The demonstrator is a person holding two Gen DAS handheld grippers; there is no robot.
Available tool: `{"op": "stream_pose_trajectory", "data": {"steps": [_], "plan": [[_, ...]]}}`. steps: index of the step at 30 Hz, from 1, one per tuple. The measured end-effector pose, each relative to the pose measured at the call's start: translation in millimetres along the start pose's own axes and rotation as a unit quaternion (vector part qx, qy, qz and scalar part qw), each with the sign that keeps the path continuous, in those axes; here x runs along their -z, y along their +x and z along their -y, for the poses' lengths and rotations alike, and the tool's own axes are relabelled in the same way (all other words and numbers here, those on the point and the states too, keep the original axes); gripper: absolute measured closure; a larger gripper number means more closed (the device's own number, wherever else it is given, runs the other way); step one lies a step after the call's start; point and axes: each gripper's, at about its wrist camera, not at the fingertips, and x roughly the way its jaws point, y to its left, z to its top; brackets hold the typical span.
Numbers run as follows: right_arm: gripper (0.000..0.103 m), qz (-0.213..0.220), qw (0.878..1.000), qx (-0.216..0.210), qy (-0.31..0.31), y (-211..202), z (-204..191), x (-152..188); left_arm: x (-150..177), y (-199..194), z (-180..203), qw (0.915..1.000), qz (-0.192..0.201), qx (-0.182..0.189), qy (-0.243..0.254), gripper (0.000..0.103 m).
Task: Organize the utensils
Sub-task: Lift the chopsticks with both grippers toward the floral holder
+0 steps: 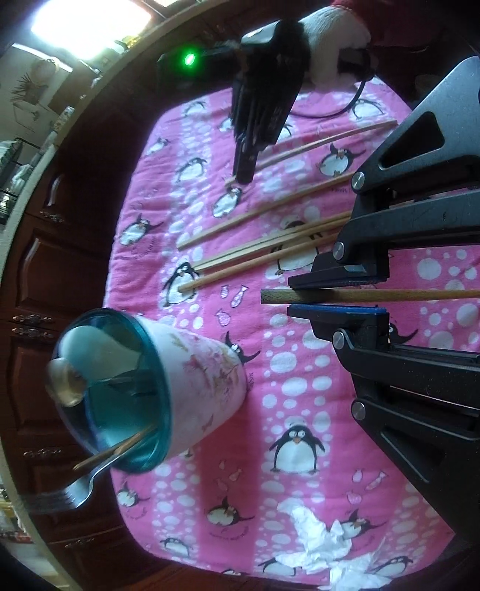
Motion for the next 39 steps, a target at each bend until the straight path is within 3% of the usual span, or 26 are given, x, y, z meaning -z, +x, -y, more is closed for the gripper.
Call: {"op": "stream_pose_trajectory", "data": {"steps": [11, 16, 20, 22, 25, 29, 35, 36, 39], "plan": [[0.097, 0.097, 0.994, -0.05, -0.01, -113.1, -20.6, 20.8, 2.9, -57.2, 5.9, 0.9986, 0.05, 0.019, 0.007, 0.096], [0.097, 0.119, 0.991, -0.044, -0.045, -138.6, -37.4, 24.2, 1.7, -78.7, 8.8, 0.9971, 0.071, 0.025, 0.015, 0.096], [0.097, 0.08, 0.996, -0.034, -0.034, -112.4, -32.0, 23.5, 4.5, -87.1, 7.8, 0.9966, 0.077, 0.027, 0.012, 0.096], [0.091, 0.046, 0.998, -0.005, -0.045, -85.2, -33.1, 25.4, 6.7, -89.1, 7.8, 0.9965, 0.078, 0.028, 0.009, 0.096], [0.086, 0.003, 0.999, -0.003, -0.052, -44.5, -34.3, 26.8, 9.3, -90.9, 7.7, 0.9966, 0.078, 0.027, 0.008, 0.096], [0.086, -0.032, 0.998, 0.017, -0.041, 1.7, -27.3, 21.4, 9.4, -93.4, 4.2, 0.9967, 0.078, 0.023, 0.003, 0.096], [0.089, -0.058, 0.997, 0.021, -0.037, 37.1, -23.4, 13.3, 9.0, -92.5, 1.0, 0.9969, 0.075, 0.022, -0.002, 0.096], [0.096, -0.054, 0.998, 0.019, -0.035, 36.4, -22.7, 13.0, 9.0, -92.4, 0.8, 0.9969, 0.075, 0.022, -0.003, 0.096], [0.098, -0.038, 0.999, -0.01, -0.02, 18.8, -19.1, 14.2, 9.2, -96.8, -1.2, 0.9966, 0.078, 0.024, -0.004, 0.096]]}}
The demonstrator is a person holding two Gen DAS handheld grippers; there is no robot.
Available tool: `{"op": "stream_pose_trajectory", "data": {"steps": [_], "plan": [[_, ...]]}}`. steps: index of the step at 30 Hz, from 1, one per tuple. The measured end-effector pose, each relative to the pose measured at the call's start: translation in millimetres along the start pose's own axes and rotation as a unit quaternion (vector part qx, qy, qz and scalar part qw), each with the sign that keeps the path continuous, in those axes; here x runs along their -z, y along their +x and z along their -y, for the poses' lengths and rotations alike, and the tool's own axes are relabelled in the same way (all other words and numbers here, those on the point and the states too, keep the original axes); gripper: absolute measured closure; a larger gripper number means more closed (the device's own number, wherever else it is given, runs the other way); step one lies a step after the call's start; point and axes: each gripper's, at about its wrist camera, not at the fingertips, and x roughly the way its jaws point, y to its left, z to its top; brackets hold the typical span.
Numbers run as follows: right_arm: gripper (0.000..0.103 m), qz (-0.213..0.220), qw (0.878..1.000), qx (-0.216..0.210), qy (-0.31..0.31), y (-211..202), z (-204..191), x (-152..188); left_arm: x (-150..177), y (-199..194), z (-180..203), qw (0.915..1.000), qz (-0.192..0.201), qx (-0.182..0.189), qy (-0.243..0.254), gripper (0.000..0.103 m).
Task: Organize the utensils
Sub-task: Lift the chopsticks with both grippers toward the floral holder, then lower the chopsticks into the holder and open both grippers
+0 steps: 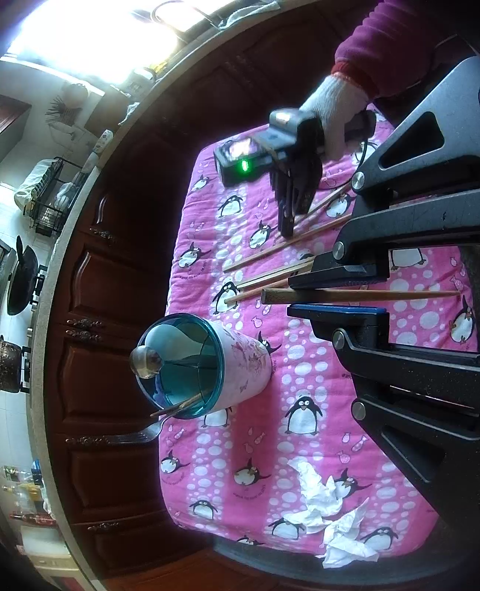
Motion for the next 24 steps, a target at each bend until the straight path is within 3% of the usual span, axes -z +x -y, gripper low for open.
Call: {"op": "stream_pose_trajectory", "data": {"steps": [10, 18, 24], "plan": [[0.098, 0.126, 0.991, -0.048, -0.014, -134.5, -12.1, 17.1, -8.5, -29.4, 0.8, 0.9995, 0.027, 0.015, -0.005, 0.096], [0.098, 0.186, 0.98, -0.067, -0.018, -187.7, -24.1, 18.5, -22.4, -58.0, 8.2, 0.9982, 0.055, 0.022, 0.006, 0.096], [0.098, 0.226, 0.97, -0.079, -0.032, -220.3, -40.3, -2.2, -41.5, -72.9, 1.8, 0.9968, 0.078, 0.014, 0.004, 0.096]]}}
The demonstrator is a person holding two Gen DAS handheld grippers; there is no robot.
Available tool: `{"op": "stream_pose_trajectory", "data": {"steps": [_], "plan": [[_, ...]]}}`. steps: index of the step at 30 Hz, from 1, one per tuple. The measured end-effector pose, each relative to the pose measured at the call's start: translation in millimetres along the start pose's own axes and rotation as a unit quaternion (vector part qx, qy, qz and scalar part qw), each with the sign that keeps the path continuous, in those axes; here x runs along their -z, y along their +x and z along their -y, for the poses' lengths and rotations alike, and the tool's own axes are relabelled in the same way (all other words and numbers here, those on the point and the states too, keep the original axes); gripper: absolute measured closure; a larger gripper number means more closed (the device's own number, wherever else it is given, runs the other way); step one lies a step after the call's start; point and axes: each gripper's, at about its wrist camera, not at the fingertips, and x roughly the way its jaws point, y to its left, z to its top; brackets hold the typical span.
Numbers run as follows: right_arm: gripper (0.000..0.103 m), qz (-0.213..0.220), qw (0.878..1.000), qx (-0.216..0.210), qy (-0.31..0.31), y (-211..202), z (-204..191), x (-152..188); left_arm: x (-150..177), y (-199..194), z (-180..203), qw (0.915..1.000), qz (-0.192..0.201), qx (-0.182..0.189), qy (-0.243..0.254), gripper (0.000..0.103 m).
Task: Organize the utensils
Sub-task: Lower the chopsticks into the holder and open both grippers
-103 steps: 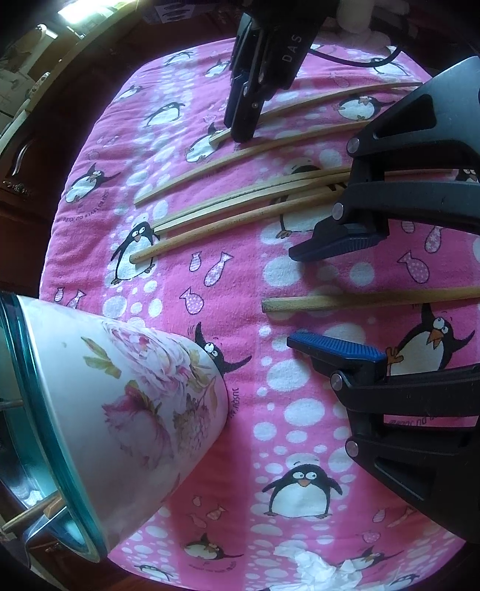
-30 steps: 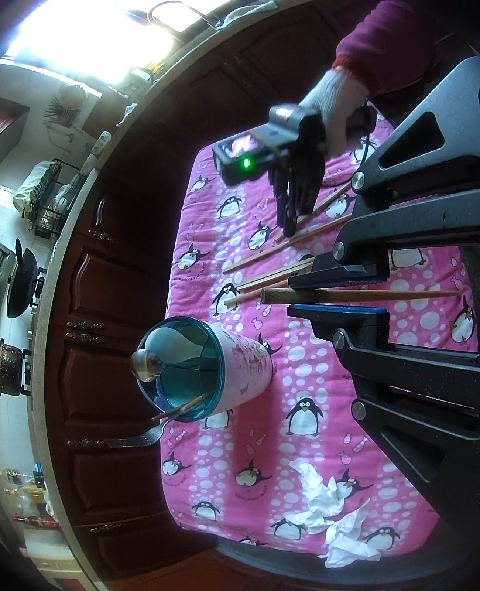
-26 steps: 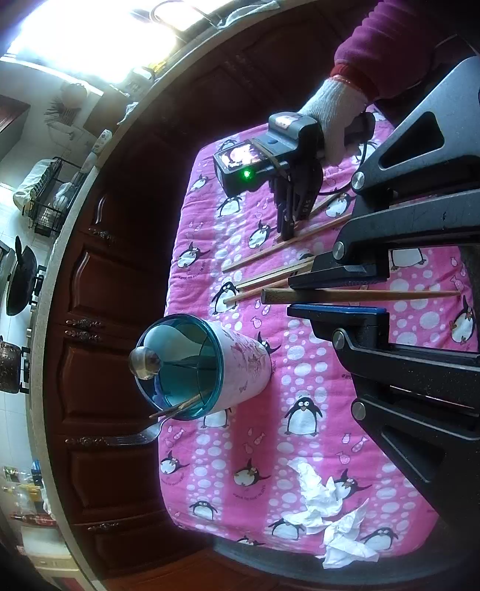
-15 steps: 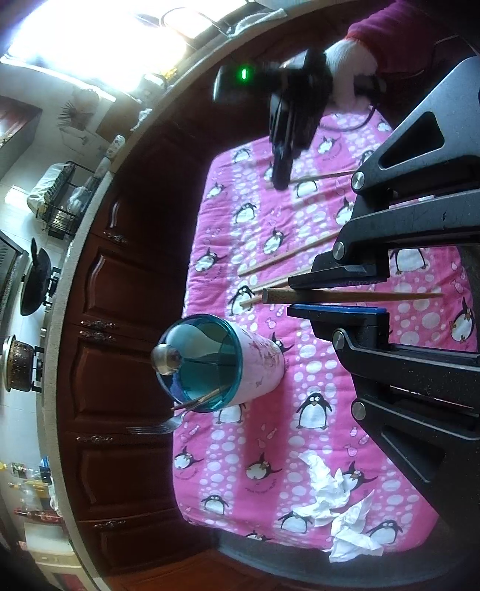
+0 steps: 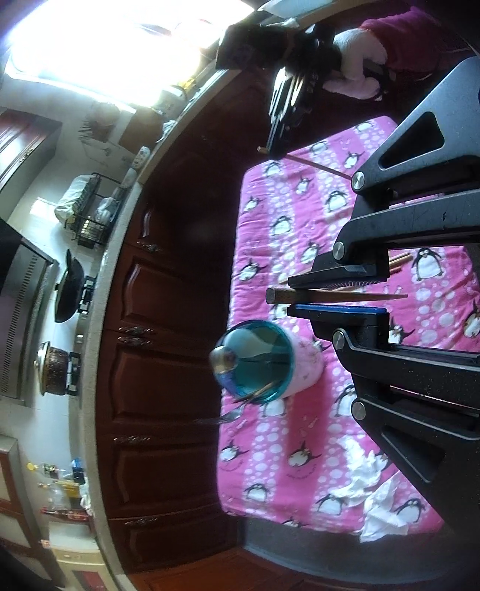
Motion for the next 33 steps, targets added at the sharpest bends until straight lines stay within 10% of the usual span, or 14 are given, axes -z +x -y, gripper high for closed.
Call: {"op": "stream_pose_trajectory", "data": {"steps": [19, 33], "plan": [[0.098, 0.091, 0.996, -0.018, -0.013, 68.2, -52.0, -140.8, -115.7, 19.3, -64.9, 0.9897, 0.095, -0.098, -0.042, 0.096], [0.098, 0.09, 0.996, 0.013, -0.021, 156.7, -42.4, -169.3, -132.7, 85.7, -84.5, 0.9901, 0.068, -0.114, -0.045, 0.096]]}}
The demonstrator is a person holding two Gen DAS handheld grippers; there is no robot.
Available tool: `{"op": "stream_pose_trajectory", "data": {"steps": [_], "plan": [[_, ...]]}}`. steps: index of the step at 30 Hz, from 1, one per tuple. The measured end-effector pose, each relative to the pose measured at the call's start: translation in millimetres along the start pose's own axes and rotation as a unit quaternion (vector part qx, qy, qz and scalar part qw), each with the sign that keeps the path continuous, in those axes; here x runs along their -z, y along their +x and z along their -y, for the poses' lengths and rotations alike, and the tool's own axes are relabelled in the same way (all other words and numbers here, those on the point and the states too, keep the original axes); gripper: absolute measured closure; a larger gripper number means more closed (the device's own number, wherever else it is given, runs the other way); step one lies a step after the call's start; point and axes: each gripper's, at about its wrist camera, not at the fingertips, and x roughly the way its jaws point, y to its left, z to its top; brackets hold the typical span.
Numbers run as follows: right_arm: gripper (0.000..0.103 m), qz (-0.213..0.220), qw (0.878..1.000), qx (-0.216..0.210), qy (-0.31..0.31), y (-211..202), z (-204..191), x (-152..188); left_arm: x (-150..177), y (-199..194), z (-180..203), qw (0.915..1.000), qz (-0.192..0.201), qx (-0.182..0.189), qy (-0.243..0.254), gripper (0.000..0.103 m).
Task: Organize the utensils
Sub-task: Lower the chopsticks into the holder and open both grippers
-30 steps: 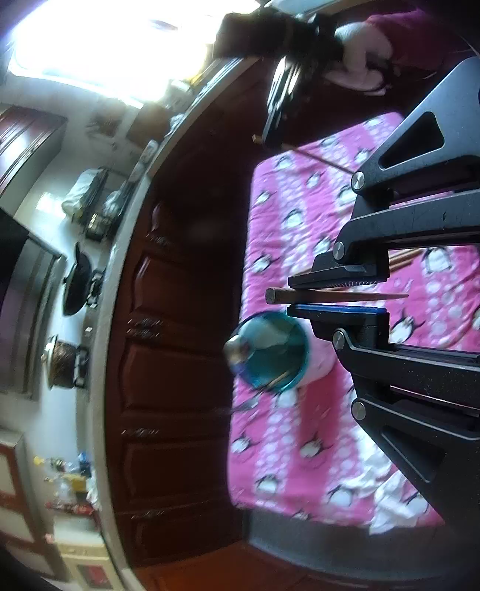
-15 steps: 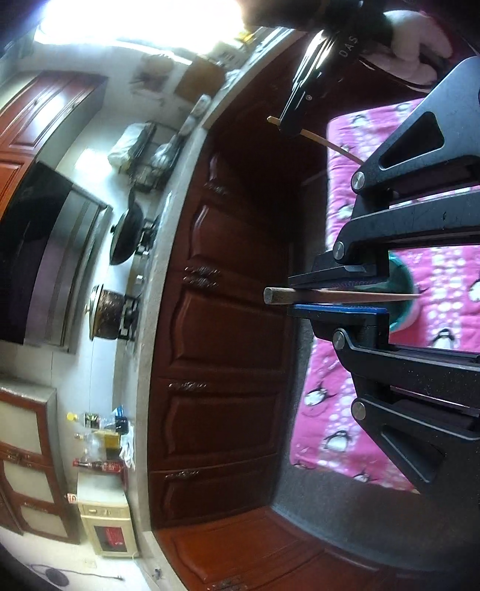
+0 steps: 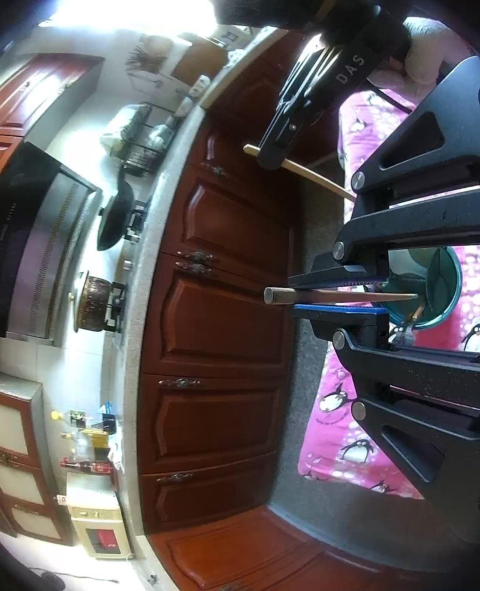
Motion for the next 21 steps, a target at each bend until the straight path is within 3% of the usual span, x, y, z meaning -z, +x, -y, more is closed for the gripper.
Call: {"op": "stream_pose_trajectory", "data": {"steps": [10, 16, 19, 21], "plan": [[0.098, -0.066, 0.998, -0.008, 0.019, 35.6, 20.1, 46.1, 28.9, 37.4, 1.9, 0.9987, -0.048, -0.011, 0.009, 0.096], [0.098, -0.084, 0.996, -0.021, 0.037, 39.9, 28.9, 55.6, 35.1, 41.2, -0.4, 0.998, -0.061, -0.011, -0.002, 0.096], [0.074, -0.087, 0.995, -0.021, 0.043, 35.3, 31.9, 58.2, 35.5, 37.2, -2.1, 0.9979, -0.063, -0.012, -0.011, 0.087], [0.074, -0.088, 0.995, -0.023, 0.046, 30.6, 32.8, 60.7, 36.6, 35.1, -2.6, 0.9977, -0.065, -0.011, -0.015, 0.075]]}}
